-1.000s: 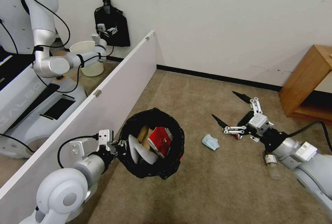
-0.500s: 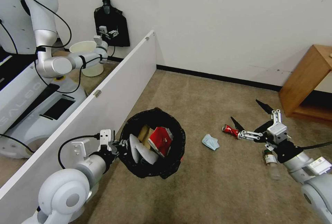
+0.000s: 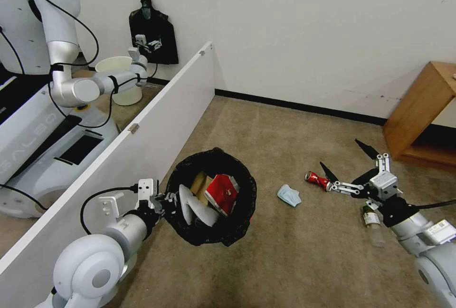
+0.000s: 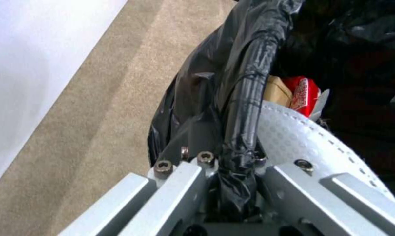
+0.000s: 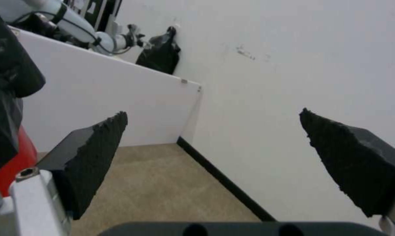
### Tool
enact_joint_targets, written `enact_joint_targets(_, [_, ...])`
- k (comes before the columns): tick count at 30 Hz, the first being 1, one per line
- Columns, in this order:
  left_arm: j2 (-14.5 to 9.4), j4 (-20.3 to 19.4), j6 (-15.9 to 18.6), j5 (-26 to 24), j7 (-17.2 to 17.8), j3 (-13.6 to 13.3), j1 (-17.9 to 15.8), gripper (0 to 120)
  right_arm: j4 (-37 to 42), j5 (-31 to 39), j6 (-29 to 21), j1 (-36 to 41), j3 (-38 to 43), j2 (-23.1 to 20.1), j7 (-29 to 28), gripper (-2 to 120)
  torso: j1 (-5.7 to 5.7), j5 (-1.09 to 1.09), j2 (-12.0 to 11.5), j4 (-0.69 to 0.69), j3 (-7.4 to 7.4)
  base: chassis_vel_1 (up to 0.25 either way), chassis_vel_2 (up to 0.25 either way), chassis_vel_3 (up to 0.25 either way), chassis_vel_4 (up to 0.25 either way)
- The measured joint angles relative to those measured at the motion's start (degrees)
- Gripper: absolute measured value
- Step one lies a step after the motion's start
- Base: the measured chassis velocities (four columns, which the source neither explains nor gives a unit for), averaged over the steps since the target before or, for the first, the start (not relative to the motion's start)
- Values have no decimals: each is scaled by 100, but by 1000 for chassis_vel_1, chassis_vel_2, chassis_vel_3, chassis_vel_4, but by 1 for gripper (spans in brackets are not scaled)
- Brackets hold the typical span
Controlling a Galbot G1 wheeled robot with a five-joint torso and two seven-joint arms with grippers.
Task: Pick up the trash bin and place the garbage on the floor into it.
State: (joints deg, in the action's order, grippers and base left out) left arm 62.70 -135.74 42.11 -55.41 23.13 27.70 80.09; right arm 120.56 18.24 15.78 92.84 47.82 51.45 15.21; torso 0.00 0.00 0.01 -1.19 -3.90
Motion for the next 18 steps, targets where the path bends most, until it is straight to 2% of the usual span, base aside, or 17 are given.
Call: enact_joint_targets(18, [78,-26,3,160,-71,19,46,0,-19,-49,33,30,-39,38,11,100,0,0,0,0,0,0,0,0,0])
